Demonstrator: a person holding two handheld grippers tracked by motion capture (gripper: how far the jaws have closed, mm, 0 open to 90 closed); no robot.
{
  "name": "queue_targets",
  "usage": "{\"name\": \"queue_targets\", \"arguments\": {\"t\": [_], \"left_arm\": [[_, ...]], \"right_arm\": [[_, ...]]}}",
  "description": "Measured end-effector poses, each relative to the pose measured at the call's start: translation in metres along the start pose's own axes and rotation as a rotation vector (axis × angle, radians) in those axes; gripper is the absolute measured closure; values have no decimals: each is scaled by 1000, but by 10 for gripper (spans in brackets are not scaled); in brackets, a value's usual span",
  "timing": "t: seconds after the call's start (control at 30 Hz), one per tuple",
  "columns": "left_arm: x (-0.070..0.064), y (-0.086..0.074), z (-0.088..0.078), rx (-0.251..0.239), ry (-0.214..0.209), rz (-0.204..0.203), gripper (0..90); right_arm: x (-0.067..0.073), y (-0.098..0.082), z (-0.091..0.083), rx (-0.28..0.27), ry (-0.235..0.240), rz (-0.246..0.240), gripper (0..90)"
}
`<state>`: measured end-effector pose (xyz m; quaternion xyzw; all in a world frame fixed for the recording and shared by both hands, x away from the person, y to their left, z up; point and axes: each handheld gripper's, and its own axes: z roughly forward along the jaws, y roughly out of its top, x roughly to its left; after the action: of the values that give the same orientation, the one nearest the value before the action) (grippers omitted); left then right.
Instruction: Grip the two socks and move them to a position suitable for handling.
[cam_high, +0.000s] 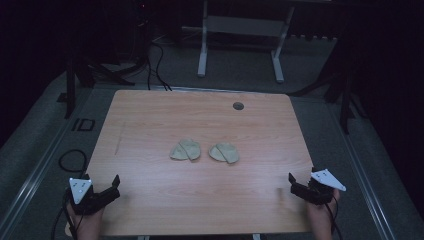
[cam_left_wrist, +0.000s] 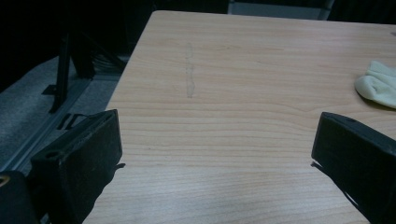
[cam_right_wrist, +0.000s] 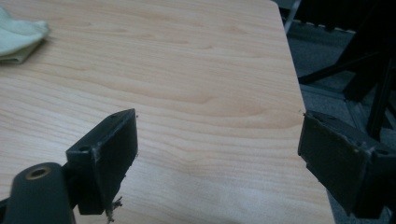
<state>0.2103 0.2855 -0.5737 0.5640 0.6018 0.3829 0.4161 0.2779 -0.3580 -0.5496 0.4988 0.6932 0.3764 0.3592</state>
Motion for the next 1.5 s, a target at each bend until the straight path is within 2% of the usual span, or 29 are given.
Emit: {"name": "queue_targets", "arguments": {"t": [0.03,0.1,0.13,0.2,0.23,0.3,0.33,0.37,0.4,0.5,0.6,0.7,0.8,1.03,1.17,1.27,1.5], "left_arm": [[0,0,0,-1,-6,-4,18],[1,0,0,-6,-22,-21,18],[1,1,0,-8,-36,-33,18],[0,2,-1,6,-31,-26,19],[-1,2,-1,10,-31,-15,18],[-2,2,0,20,-27,-1,19],[-2,2,0,20,-27,-1,19],[-2,3,1,36,-47,-25,19],[-2,3,2,54,-56,-39,19],[-3,3,4,111,-108,-77,38],[-5,2,8,164,-162,-98,39],[-9,3,9,207,-171,-89,38],[-11,3,10,222,-179,-88,38],[-12,3,9,223,-174,-65,38],[-14,3,10,230,-193,-66,38],[-15,3,9,227,-195,-59,38],[-17,2,9,232,-206,-46,38]], "right_arm": [[-1,2,0,27,7,13,123],[-5,4,1,91,69,79,125],[-5,4,1,109,67,97,132],[-10,6,1,137,120,135,126],[-12,6,1,145,128,151,131],[-16,8,2,171,168,172,136],[-16,8,2,171,168,172,136],[-16,9,2,176,166,175,142],[-17,11,3,196,196,178,157],[-12,14,8,218,251,170,166],[-3,19,15,257,306,139,138],[9,26,23,270,360,94,126],[19,31,33,294,399,63,126],[44,42,55,325,425,18,149],[60,51,67,348,443,5,151],[73,61,75,352,431,-10,195],[102,87,96,357,423,-43,195]]}}
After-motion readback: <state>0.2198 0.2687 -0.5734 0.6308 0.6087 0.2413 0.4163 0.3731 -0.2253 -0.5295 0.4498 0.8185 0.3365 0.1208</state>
